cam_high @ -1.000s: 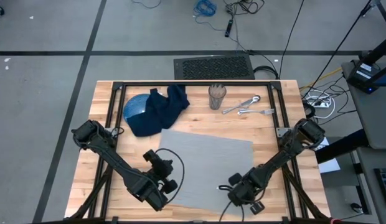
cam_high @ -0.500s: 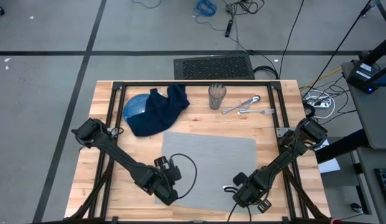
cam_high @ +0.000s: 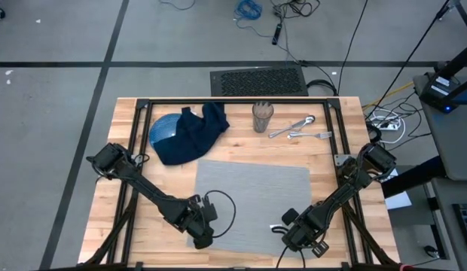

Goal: Set table place
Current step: Prepare the gray placemat

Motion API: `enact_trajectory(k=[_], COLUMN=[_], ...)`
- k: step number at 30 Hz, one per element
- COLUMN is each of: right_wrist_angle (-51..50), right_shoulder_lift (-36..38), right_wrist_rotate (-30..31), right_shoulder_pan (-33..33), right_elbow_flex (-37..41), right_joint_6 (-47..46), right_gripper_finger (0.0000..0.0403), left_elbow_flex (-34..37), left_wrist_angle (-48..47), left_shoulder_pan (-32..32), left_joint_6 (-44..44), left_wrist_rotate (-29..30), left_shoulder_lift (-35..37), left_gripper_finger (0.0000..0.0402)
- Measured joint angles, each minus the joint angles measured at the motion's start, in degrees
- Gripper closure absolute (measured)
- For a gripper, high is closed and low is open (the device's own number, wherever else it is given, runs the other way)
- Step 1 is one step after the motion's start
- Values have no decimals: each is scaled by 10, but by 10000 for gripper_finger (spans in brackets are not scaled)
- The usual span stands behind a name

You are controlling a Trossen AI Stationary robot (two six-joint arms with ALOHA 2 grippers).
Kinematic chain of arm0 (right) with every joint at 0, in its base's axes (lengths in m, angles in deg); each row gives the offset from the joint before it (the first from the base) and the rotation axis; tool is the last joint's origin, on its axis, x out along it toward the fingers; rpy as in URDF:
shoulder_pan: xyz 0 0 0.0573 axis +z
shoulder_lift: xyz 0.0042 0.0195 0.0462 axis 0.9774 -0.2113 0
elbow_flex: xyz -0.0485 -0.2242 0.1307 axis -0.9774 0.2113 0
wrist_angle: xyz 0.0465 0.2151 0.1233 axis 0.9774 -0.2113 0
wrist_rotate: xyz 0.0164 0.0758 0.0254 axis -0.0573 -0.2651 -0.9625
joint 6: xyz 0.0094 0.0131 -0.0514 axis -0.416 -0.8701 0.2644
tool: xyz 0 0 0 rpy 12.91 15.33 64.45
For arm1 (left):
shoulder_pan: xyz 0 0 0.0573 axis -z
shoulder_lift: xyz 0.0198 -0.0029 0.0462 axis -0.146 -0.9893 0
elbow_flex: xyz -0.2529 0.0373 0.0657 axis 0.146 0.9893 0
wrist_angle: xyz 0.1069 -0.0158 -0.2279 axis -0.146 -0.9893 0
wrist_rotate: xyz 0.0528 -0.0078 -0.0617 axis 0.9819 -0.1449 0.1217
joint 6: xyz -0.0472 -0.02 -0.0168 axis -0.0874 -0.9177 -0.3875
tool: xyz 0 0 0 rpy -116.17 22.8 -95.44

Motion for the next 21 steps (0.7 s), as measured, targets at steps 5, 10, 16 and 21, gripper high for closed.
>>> enact_trajectory(k=[5, 10, 16, 21], right_wrist_angle=[-2, -5, -32, -58], right_shoulder_lift=[0, 2, 18, 39], right_wrist_rotate=[7, 10, 42, 86], right_shoulder_pan=[-6, -7, -9, -10], right_elbow_flex=[0, 0, 2, 4], right_joint_6=[2, 5, 7, 6], right_gripper_finger=[387, 387, 387, 387], left_elbow_flex=[0, -2, -3, -6], left_wrist_angle=[13, 22, 25, 31], left_shoulder_pan=[1, 2, 7, 18], left_joint_6=[0, -5, -20, -31], left_wrist_rotate=[-25, -45, -47, -52], left_shoulder_lift=[-20, -38, -40, -40], left_gripper_finger=[402, 402, 402, 402])
